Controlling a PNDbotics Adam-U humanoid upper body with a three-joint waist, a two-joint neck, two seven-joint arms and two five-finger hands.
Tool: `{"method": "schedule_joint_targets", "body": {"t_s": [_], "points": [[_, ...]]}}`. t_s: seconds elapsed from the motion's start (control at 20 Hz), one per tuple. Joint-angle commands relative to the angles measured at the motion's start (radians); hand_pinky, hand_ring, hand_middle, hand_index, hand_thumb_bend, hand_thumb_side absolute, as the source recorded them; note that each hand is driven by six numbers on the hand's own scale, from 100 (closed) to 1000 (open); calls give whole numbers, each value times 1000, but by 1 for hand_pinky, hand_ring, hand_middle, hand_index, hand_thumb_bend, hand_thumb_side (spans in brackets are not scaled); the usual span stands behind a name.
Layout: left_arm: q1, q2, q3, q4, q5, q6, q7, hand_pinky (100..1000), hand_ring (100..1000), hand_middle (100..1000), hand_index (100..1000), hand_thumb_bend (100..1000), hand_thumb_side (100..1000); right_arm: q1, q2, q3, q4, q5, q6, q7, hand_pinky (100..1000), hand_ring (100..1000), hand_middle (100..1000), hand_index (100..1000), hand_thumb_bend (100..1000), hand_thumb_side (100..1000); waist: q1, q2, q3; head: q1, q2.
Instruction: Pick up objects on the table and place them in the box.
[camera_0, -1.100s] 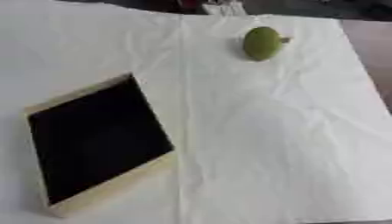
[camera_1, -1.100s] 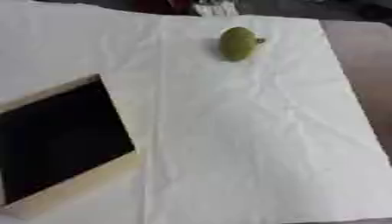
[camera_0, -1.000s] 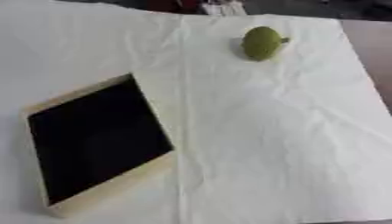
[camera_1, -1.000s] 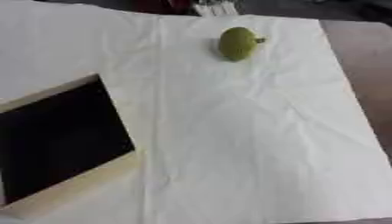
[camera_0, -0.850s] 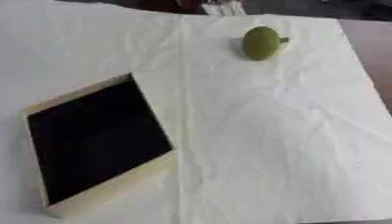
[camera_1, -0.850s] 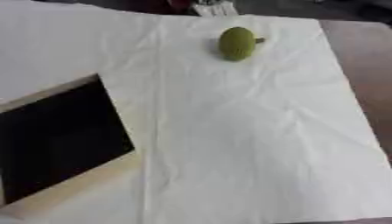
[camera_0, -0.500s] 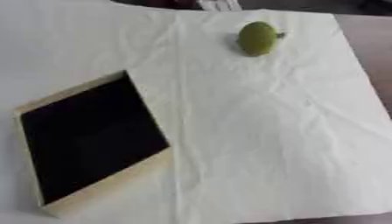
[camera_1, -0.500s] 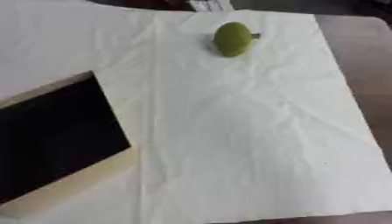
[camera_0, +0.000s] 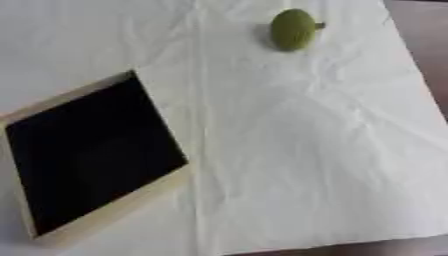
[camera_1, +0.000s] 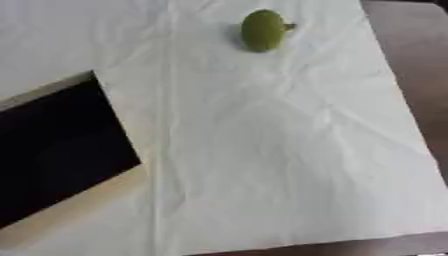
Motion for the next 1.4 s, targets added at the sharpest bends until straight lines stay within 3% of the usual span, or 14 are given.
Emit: {"method": "schedule_joint_targets", "body": {"t_s": [0.05, 0.2, 0.25, 0.35, 0.45, 0.55, 0.65, 0.7, 0.85, 0.9, 0.95, 1.15, 1.2, 1.4], "points": [[-8, 14, 14, -15, -6, -1, -3, 517, 582, 592, 755, 471, 579, -34, -18, 18, 23, -23, -18, 37, 800, 821, 852, 937, 387, 712, 5, -17, 4, 0, -19], [-9, 11, 14, -15, -3, 0, -2, 519, 581, 591, 755, 473, 578, -63, 6, 51, 74, -40, -37, 79, 806, 833, 862, 950, 397, 712, 5, -18, 8, -4, -23], [-9, 10, 15, -15, -2, 0, -2, 517, 581, 591, 755, 469, 583, -74, 14, 63, 94, -41, -46, 94, 808, 837, 866, 953, 455, 697, 5, -19, 9, -6, -24], [-9, 9, 15, -15, -2, 0, 0, 517, 581, 591, 754, 473, 579, -91, 33, 86, 132, -52, -68, 125, 815, 841, 869, 956, 425, 693, 5, -21, 11, -8, -27], [-9, 7, 16, -15, -2, 2, 1, 517, 581, 591, 754, 472, 579, -102, 44, 107, 162, -74, -96, 171, 822, 857, 883, 969, 476, 637, 3, -22, 13, -10, -32], [-9, 6, 16, -15, -1, 2, 1, 516, 581, 591, 754, 470, 579, -106, 51, 120, 176, -99, -128, 224, 832, 867, 890, 982, 508, 530, 2, -23, 15, -11, -36], [-9, 6, 16, -15, -1, 3, 2, 517, 581, 591, 754, 468, 579, -106, 52, 126, 179, -126, -166, 284, 842, 874, 878, 975, 510, 371, 0, -24, 15, -11, -38], [-9, 5, 16, -15, 0, 3, 2, 517, 581, 591, 754, 467, 579, -105, 52, 127, 177, -139, -182, 315, 847, 876, 866, 963, 510, 246, -1, -25, 15, -10, -38], [-10, 5, 15, -15, 2, 5, 1, 517, 581, 591, 754, 464, 579, -102, 47, 127, 159, -170, -211, 415, 856, 879, 865, 944, 556, 124, -3, -28, 13, -9, -37], [-10, 5, 15, -15, 2, 5, 1, 517, 580, 591, 754, 462, 579, -101, 45, 127, 149, -182, -213, 445, 863, 882, 869, 941, 616, 100, -4, -29, 12, -8, -37], [-10, 5, 15, -15, 3, 5, 1, 517, 580, 590, 754, 461, 579, -99, 43, 127, 140, -195, -212, 473, 865, 884, 872, 940, 633, 100, -4, -30, 11, -7, -37], [-10, 6, 15, -15, 4, 6, 2, 517, 580, 590, 754, 458, 578, -96, 34, 128, 101, -229, -191, 567, 876, 895, 895, 950, 516, 100, -4, -34, 10, -5, -35], [-10, 6, 15, -15, 5, 6, 2, 517, 580, 590, 753, 457, 578, -94, 32, 128, 91, -229, -184, 584, 878, 897, 898, 959, 467, 100, -4, -34, 10, -5, -34], [-11, 6, 15, -15, 6, 7, 2, 516, 578, 588, 752, 453, 576, -86, 23, 133, 58, -226, -151, 620, 878, 896, 899, 981, 423, 100, -6, -36, 9, -4, -33]]}}
